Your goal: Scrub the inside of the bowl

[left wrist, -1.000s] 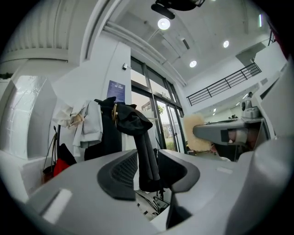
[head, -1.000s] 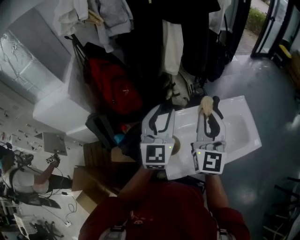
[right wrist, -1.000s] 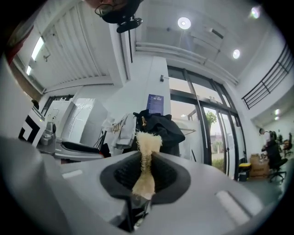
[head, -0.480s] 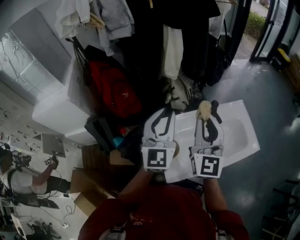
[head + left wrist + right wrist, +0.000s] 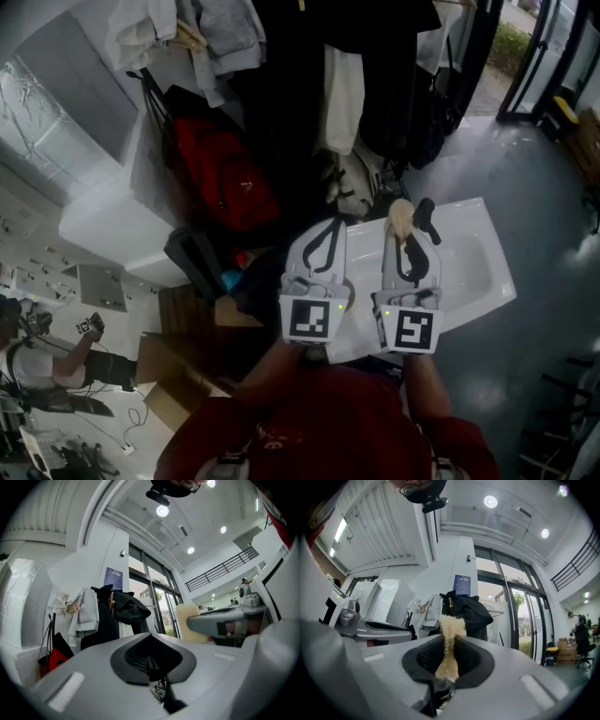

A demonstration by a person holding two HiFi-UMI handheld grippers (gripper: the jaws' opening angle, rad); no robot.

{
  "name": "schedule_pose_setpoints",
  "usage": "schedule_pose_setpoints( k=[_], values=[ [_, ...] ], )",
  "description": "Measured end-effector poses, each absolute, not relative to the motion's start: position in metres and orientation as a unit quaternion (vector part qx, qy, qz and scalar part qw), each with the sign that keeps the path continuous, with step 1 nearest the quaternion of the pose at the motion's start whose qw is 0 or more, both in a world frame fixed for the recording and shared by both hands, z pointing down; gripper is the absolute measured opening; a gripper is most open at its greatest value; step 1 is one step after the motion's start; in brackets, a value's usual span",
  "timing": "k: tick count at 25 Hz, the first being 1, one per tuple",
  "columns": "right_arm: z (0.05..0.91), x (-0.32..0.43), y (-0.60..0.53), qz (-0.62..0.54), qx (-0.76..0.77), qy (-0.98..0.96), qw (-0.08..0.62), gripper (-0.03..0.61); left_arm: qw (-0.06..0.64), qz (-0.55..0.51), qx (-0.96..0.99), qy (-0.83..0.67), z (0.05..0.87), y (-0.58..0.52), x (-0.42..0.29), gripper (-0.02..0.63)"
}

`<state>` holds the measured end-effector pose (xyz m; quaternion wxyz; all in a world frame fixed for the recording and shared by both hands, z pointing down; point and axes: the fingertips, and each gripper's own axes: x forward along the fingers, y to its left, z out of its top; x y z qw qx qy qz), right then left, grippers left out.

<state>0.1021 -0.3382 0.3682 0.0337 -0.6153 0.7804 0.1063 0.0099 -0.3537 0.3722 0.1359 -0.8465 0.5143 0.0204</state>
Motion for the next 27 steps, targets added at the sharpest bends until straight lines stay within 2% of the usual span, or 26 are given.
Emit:
schedule_pose_setpoints(
  k=[8,27],
  values=[
    [0.379,0.102,-0.341,0.105,-0.613,0.783,0.013,0.049,0.13,0.029,-0.845,0.518,0.373,-0.356,0.008,0.006],
    [0.378,0.104,-0.34,0.09,-0.616,0.782,0.016,0.049,0.126,0.005,-0.846,0.518,0.382,-0.353,0.013,0.006]
  ],
)
